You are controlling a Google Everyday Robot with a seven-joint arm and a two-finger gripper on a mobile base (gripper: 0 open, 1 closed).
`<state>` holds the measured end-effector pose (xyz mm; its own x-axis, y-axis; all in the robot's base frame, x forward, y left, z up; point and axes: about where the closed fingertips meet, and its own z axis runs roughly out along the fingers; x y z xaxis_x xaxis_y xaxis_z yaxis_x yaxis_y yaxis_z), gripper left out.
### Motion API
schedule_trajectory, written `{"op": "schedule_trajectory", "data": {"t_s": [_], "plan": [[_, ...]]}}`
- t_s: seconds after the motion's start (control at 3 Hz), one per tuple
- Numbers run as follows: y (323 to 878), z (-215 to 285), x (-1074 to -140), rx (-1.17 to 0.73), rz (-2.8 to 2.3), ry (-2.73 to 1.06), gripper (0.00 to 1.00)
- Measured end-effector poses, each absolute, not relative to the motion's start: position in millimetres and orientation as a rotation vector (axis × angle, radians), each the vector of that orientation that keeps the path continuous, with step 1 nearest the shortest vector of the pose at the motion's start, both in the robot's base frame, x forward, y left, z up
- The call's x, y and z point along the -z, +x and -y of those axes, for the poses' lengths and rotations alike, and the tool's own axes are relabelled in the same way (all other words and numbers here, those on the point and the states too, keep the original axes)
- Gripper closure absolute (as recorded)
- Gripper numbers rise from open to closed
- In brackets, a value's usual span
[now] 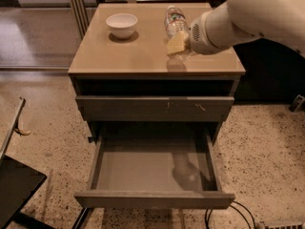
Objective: Place water bottle into middle drawer
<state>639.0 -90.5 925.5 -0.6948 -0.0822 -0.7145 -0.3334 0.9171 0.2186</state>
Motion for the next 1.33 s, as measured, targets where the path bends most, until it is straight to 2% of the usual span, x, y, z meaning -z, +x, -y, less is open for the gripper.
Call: {"op": "schedule_trajectory", "data": {"t_s": [0.33, 0.67, 1.33], "plan": [[607, 103, -923, -0.589, -2.33, -0.342, 1.0], [582, 117, -927, -0.663, -2.326, -0.377, 1.0], [593, 101, -934, -0.705, -2.301, -0.435, 1.0]]}}
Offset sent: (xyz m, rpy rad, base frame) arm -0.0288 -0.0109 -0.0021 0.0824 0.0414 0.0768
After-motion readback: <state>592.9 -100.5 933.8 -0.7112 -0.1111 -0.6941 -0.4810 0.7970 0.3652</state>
